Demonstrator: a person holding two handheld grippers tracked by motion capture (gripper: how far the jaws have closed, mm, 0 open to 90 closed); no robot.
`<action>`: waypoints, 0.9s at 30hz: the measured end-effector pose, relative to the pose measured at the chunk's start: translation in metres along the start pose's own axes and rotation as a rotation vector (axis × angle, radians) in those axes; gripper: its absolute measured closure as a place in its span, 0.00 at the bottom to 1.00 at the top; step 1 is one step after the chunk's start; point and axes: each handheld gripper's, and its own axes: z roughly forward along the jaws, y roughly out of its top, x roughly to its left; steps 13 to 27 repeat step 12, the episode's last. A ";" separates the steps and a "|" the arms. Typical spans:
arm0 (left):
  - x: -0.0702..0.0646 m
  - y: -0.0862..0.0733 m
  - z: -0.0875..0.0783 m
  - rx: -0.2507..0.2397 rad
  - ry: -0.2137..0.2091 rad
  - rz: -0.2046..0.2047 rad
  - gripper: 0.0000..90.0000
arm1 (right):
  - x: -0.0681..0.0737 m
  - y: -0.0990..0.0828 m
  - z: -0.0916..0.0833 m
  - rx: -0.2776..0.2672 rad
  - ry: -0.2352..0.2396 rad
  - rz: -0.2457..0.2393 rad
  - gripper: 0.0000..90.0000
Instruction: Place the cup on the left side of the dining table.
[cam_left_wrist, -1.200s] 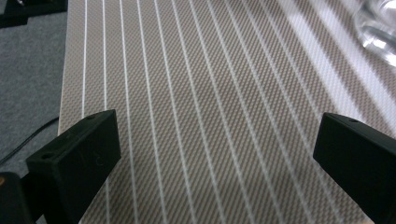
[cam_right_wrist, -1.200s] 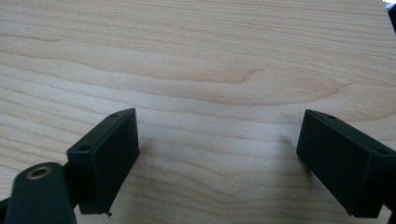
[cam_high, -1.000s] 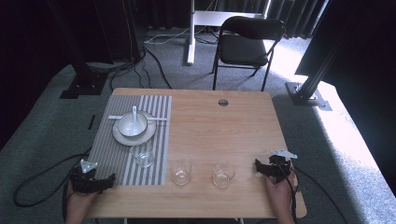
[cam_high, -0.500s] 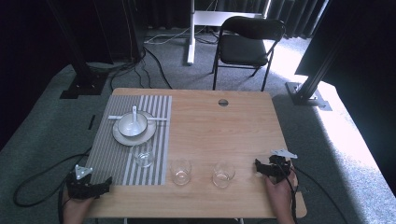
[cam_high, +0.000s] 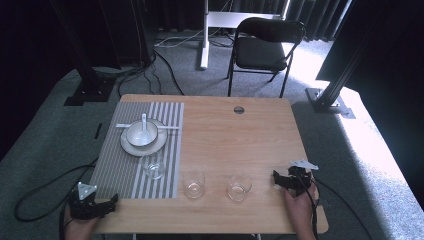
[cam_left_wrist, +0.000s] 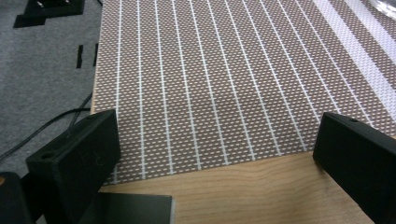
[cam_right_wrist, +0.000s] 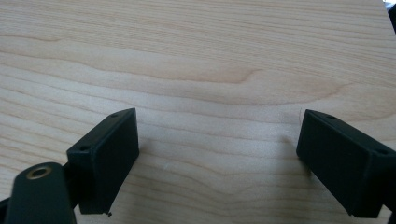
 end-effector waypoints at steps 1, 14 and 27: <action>0.000 0.000 0.000 -0.001 0.003 -0.002 0.01 | 0.000 0.000 0.000 0.000 0.000 -0.001 0.14; 0.001 -0.003 0.001 -0.031 0.001 -0.012 0.01 | 0.000 0.000 0.000 0.000 0.000 0.000 0.14; 0.001 -0.003 0.001 -0.031 0.001 -0.012 0.01 | 0.000 0.000 0.000 0.000 0.000 0.000 0.14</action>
